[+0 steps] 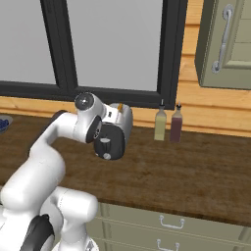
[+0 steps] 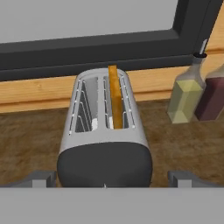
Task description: Start the toaster. Once the lever pops up, take the bread to the plate on the dining counter.
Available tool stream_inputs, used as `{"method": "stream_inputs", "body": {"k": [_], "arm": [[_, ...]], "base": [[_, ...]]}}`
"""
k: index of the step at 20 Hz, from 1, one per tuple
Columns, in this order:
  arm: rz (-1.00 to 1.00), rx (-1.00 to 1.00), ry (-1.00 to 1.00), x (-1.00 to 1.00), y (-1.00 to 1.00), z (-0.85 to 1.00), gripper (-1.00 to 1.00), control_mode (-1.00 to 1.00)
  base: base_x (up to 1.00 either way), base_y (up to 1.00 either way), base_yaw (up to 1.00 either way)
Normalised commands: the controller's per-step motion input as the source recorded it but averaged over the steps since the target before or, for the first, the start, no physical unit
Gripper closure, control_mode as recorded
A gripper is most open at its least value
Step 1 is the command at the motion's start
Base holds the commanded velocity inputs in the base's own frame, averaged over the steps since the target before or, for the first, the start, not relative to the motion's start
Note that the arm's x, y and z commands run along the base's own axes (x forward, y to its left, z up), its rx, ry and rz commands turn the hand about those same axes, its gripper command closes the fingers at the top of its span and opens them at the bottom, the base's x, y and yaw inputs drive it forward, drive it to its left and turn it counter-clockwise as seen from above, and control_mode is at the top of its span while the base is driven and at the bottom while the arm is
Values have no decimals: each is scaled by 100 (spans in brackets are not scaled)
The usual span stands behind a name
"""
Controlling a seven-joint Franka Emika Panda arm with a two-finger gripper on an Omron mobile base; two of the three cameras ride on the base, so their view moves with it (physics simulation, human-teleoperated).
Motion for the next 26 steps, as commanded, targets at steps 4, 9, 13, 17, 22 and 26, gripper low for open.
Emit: {"method": "stream_inputs", "body": {"k": [4, 9, 13, 17, 22, 26], "arm": [[0, 1, 0, 34, 0, -29, -100, -100], [0, 0, 0, 34, -2, -18, -100, -100], [0, 0, 0, 33, -10, -13, -100, -100], [0, 0, 0, 33, -11, -16, -100, -100], [0, 0, 1, 41, -3, -14, -100, -100], [0, 1, 0, 43, 0, -9, -100, -100]], "base": [[0, 0, 0], [0, 0, 0], [0, 0, 0], [0, 0, 0], [0, 0, 0], [0, 0, 0]]}}
